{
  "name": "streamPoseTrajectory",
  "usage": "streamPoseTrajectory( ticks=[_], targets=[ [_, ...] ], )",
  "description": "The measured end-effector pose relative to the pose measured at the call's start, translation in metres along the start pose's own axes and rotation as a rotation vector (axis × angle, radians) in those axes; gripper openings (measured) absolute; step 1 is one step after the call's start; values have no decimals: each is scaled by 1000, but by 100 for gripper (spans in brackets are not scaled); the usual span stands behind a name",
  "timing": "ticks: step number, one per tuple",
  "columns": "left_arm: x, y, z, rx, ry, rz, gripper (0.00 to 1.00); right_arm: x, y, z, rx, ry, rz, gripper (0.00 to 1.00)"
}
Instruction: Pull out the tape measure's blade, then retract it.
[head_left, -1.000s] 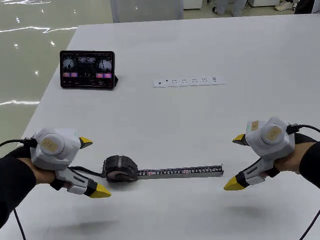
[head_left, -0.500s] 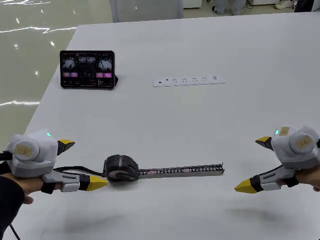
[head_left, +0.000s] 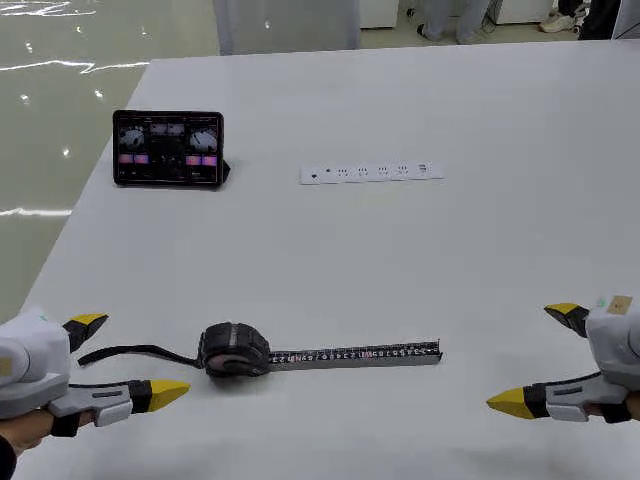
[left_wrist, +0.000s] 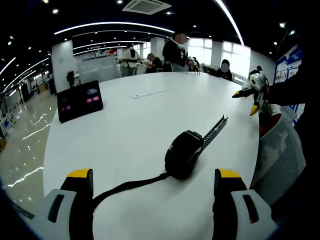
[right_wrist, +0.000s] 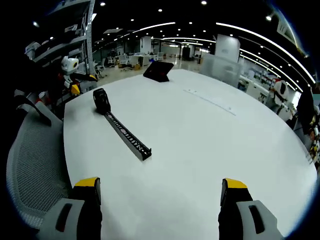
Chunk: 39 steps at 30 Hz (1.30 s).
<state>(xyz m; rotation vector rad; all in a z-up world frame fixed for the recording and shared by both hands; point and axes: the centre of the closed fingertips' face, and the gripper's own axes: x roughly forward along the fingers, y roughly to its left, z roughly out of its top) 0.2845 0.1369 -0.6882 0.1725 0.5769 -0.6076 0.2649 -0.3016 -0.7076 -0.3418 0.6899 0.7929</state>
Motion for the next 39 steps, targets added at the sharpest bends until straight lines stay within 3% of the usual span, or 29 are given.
streamPoseTrajectory(
  ticks=[5, 6, 8, 14, 20, 22, 29, 39],
  targets=[
    [-5, 3, -4, 23, -3, 32, 99, -8, 5, -1, 20, -33, -6, 99],
    [-7, 7, -2, -5, -20, 61, 99, -10, 6, -3, 19, -24, -19, 99],
    [-12, 11, 4, -6, -62, 79, 99, -13, 10, -1, 22, -47, -20, 99],
    [-15, 4, -10, 18, -32, 55, 99, -18, 12, -11, 40, -65, -53, 99],
    [-21, 1, -25, 38, 6, 54, 99, -23, 10, -33, 66, -34, -75, 99],
    [-23, 1, -26, 26, -2, 52, 99, -26, 11, -37, 72, -33, -78, 99],
    [-28, -12, -33, 12, -15, 36, 99, -37, 12, -39, 77, -42, -86, 99],
    [-35, -19, -39, 6, -8, 27, 99, -41, 10, -39, 67, -46, -85, 99]
  ],
)
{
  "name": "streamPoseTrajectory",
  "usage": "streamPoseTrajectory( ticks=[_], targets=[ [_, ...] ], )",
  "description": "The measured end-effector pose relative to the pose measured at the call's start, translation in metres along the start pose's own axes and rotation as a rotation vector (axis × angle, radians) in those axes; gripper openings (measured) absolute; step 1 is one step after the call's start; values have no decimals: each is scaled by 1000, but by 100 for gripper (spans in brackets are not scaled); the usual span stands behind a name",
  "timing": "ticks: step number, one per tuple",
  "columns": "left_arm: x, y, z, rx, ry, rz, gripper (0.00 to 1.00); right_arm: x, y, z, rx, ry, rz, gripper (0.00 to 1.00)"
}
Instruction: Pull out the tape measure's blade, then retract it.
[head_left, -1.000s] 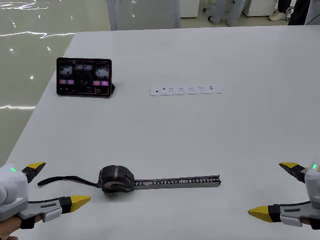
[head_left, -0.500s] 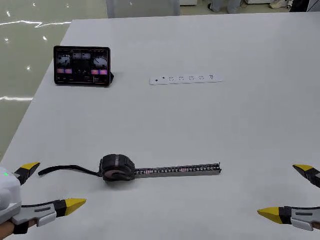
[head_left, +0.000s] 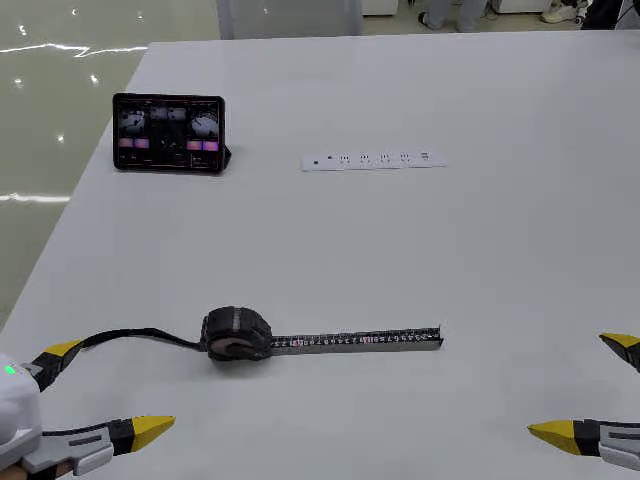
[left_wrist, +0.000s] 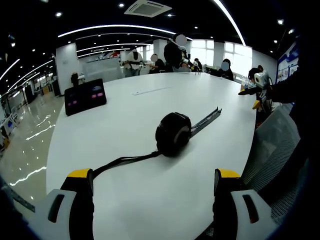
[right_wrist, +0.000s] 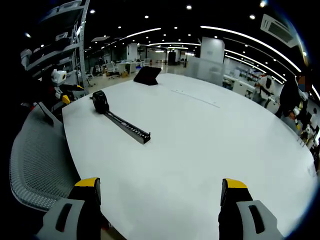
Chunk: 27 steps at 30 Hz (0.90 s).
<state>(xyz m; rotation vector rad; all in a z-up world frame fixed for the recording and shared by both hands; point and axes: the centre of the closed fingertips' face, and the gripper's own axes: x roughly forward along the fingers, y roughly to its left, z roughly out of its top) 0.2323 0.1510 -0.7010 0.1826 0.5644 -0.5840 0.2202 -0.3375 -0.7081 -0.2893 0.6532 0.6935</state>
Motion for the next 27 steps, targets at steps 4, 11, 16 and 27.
streamPoseTrajectory(
  ticks=[4, 11, 16, 27],
  targets=[
    [1, -3, 0, 4, -1, -8, 99, -1, 2, -2, -4, 4, 4, 99],
    [3, -7, 6, 11, 1, -28, 99, -2, 6, -7, -2, 12, 13, 99],
    [7, -10, 9, 28, 8, -35, 99, -2, 5, -10, -6, 16, 7, 99],
    [10, -8, 10, 23, 39, -27, 99, -6, 1, -12, -8, 25, 1, 99]
  ],
)
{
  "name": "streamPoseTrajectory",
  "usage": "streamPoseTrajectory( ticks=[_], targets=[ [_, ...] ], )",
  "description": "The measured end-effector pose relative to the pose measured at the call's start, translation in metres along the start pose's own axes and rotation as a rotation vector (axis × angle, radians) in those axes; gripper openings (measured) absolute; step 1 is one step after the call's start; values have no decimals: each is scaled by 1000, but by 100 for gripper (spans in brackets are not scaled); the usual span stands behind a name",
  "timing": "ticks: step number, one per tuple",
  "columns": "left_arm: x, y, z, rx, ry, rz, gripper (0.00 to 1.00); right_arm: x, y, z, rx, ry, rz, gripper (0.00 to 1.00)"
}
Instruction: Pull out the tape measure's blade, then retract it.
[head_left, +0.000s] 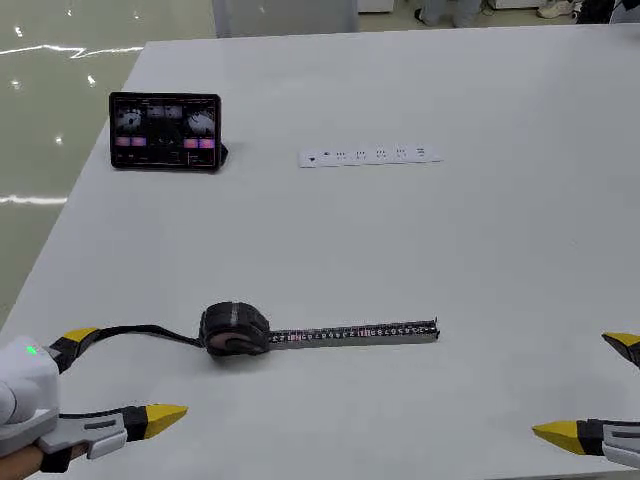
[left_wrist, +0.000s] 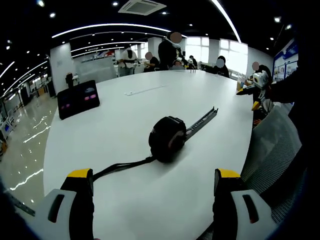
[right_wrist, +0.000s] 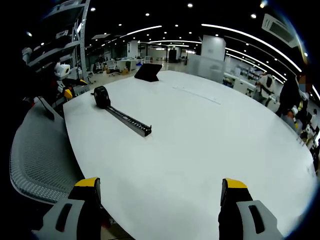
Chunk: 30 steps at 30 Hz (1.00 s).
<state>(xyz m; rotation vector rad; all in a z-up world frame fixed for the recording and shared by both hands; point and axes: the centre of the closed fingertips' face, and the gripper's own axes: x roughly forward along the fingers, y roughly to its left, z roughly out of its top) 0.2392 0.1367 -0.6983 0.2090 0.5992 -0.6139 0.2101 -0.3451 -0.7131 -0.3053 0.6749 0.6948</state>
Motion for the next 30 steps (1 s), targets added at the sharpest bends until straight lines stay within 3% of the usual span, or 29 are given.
streamPoseTrajectory(
  ticks=[8, 15, 19, 30],
  targets=[
    [-1, 3, 4, -4, -1, 3, 99, 1, -2, 3, -10, 9, 7, 99],
    [2, 3, 9, 5, 8, 11, 99, 2, -4, 16, -52, 17, 20, 99],
    [7, -4, 10, 18, 22, -8, 99, 3, -4, 22, -62, 26, 38, 99],
    [20, -21, 21, 29, 6, -35, 99, 11, 4, 25, -103, 84, 109, 99]
  ],
)
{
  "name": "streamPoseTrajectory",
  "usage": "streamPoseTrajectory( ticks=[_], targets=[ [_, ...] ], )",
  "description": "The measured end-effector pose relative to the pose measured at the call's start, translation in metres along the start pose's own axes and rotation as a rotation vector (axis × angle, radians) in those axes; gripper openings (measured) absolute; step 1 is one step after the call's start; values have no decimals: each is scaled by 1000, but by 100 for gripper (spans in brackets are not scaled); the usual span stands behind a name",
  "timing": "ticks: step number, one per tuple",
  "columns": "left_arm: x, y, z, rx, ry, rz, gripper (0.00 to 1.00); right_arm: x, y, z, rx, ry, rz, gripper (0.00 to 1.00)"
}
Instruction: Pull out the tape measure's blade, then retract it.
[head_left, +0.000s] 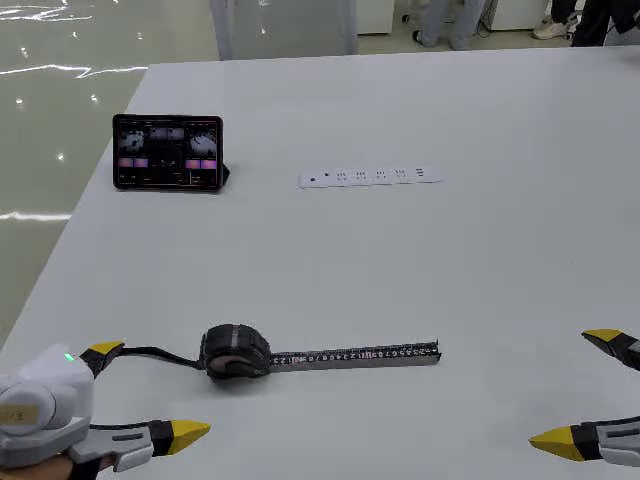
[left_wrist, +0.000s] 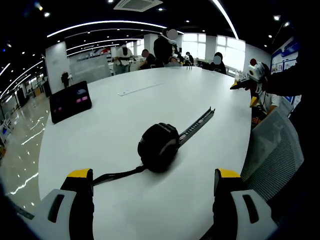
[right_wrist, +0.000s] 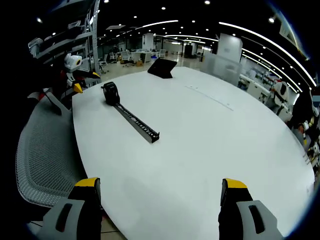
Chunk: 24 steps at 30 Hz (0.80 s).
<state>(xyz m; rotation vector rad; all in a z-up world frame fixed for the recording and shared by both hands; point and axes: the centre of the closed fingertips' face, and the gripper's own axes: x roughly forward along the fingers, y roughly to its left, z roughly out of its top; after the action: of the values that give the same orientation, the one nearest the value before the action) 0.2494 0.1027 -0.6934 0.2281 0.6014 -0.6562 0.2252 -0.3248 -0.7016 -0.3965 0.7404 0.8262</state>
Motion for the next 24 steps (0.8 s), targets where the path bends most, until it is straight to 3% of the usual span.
streamPoseTrajectory(
  ticks=[8, 13, 18, 24],
  targets=[
    [9, -8, 11, 12, -16, -2, 99, 5, -2, 1, -25, 42, 42, 99],
    [17, -5, 20, -50, -47, 5, 99, 8, -7, 11, -63, 47, 47, 99],
    [25, -5, 22, -87, -43, 23, 99, 13, -8, 18, -112, 59, 68, 99],
    [31, -12, 22, -74, -27, 34, 99, 21, -11, 26, -148, 79, 93, 99]
  ],
)
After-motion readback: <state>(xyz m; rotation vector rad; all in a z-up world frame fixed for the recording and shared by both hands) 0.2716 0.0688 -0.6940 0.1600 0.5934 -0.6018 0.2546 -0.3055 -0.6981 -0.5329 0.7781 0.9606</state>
